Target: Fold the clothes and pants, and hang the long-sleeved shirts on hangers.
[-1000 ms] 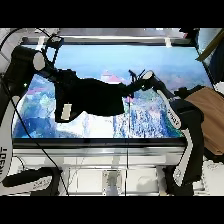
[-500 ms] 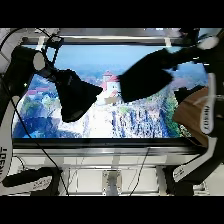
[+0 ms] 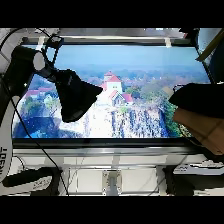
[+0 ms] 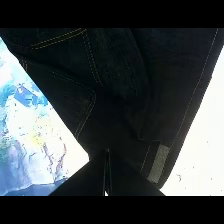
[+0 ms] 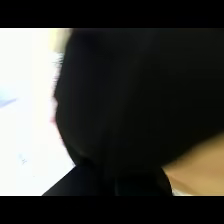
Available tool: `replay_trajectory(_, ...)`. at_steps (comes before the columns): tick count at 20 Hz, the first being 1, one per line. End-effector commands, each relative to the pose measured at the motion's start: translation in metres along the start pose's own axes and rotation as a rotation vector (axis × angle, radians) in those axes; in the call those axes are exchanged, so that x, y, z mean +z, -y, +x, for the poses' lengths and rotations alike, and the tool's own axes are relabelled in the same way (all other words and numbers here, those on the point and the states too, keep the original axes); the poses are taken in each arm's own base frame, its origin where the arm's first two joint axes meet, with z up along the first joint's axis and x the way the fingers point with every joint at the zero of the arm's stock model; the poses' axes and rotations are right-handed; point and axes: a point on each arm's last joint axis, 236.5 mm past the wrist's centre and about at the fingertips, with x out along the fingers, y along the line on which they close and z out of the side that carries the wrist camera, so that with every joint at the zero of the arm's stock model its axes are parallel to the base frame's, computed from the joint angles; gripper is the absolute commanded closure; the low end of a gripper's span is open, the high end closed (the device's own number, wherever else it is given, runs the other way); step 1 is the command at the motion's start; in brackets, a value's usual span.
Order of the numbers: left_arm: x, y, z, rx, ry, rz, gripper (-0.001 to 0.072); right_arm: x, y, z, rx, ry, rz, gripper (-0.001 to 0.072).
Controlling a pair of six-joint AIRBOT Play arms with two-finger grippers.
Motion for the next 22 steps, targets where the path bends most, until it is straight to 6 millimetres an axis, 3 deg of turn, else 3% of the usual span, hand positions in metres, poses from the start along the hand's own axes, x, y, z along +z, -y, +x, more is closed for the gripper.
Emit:
replay_trajectory(1, 0.000, 0.000, 0.000, -0.002, 0.001, -0.001, 0.0692, -0.035, 0.126, -0.029, -0.307, 0.034, 0.306, 0.0701)
replay_trajectory(3, 0.000, 0.000, 0.000, -0.002, 0.001, -0.001, 0.0692, -0.058, 0.168, -0.021, -0.360, 0.075, 0.393, 0.0700)
replay_trajectory(5, 0.000, 0.001, 0.000, -0.002, 0.001, -0.001, 0.0692, -0.082, 0.202, 0.005, -0.381, 0.118, 0.472, 0.0699)
replay_trajectory(8, 0.000, 0.000, 0.000, -0.002, 0.001, -0.001, 0.0692, -0.118, 0.227, 0.051, -0.380, 0.082, 0.559, 0.0689)
replay_trajectory(9, 0.000, 0.000, 0.000, -0.002, 0.001, -0.001, 0.0691, -0.130, 0.228, 0.060, -0.378, 0.038, 0.556, 0.0618)
replay_trajectory(11, 0.000, 0.001, 0.000, -0.002, 0.001, -0.001, 0.0692, -0.138, 0.225, 0.063, -0.371, -0.003, 0.563, 0.0238)
replay_trajectory(13, 0.000, 0.001, 0.000, -0.003, -0.001, -0.001, 0.0692, -0.125, 0.211, 0.046, -0.323, 0.038, 0.588, 0.0222)
replay_trajectory(15, -0.001, 0.001, 0.001, -0.004, -0.005, -0.001, 0.0692, -0.086, 0.177, 0.011, -0.191, 0.165, 0.574, 0.0222)
replay_trajectory(17, -0.011, 0.004, 0.000, -0.013, -0.048, -0.022, 0.0691, -0.040, 0.112, -0.032, 0.052, 0.334, 0.517, 0.0223)
replay_trajectory(18, -0.016, 0.005, 0.000, -0.017, -0.068, -0.036, 0.0691, -0.024, 0.068, -0.056, 0.204, 0.401, 0.466, 0.0226)
replay_trajectory(19, -0.016, 0.005, 0.000, -0.017, -0.071, -0.036, 0.0692, -0.016, 0.023, -0.077, 0.339, 0.441, 0.393, 0.0260)
replay_trajectory(20, -0.017, 0.005, 0.000, -0.017, -0.071, -0.036, 0.0692, -0.020, -0.027, -0.098, 0.475, 0.460, 0.283, 0.0345)
replay_trajectory(22, -0.017, 0.005, 0.000, -0.017, -0.071, -0.036, 0.0691, -0.050, -0.113, -0.128, 0.648, 0.475, -0.012, 0.0474)
